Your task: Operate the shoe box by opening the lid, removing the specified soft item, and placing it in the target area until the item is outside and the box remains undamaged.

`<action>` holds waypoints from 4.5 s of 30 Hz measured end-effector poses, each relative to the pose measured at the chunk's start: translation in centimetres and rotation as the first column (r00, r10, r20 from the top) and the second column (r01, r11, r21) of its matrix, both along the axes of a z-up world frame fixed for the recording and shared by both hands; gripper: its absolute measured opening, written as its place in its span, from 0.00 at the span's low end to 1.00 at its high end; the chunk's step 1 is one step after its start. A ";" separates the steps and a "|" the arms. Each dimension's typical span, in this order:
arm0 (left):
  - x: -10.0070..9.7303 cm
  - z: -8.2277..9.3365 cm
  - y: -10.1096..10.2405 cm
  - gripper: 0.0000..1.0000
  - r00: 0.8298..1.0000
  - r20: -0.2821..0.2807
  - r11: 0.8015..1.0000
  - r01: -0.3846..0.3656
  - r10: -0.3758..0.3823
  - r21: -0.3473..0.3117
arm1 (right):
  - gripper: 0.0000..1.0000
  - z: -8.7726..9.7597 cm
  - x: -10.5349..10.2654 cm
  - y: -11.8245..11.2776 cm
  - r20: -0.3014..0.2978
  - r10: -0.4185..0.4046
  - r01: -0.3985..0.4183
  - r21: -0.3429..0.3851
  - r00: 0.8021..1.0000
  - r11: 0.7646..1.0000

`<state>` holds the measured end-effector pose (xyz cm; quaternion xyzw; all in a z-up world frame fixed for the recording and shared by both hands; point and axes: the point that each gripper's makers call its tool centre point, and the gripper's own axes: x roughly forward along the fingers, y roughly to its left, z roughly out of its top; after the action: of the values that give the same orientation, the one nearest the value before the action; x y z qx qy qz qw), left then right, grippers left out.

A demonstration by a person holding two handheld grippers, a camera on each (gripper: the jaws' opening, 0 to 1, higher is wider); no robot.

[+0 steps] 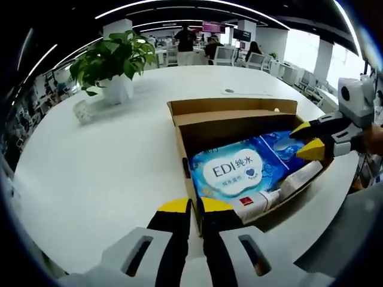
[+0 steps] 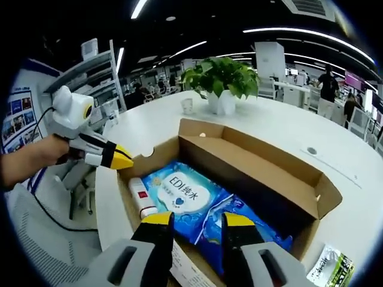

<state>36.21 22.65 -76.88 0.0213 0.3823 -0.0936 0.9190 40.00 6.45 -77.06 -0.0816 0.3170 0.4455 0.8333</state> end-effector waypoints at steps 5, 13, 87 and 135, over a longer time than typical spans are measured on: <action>0.0 0.0 0.0 0.03 1.000 -0.001 1.000 -0.008 0.008 -0.004 | 0.25 -0.9 0.4 0.8 -0.027 -0.001 0.001 0.001 1.000 1.000; 0.1 0.0 0.0 0.03 1.000 0.004 1.000 -0.015 0.015 -0.009 | 0.20 -2.0 1.1 1.5 -0.085 -0.018 0.019 0.005 0.996 1.000; 1.4 1.8 -0.9 0.10 0.998 0.014 0.993 0.065 -0.067 0.094 | 0.00 0.1 3.5 -0.6 -0.054 -0.118 0.120 0.020 0.992 0.993; 3.8 -5.7 -7.7 0.15 0.944 -0.280 0.984 0.153 -0.174 -0.096 | 0.00 -0.4 3.2 -3.5 -0.090 -0.209 0.217 0.086 0.974 0.972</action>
<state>40.00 14.95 -82.57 0.0054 0.5050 -0.1855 0.8430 43.20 2.92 -77.46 0.0108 0.3355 0.3709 0.8659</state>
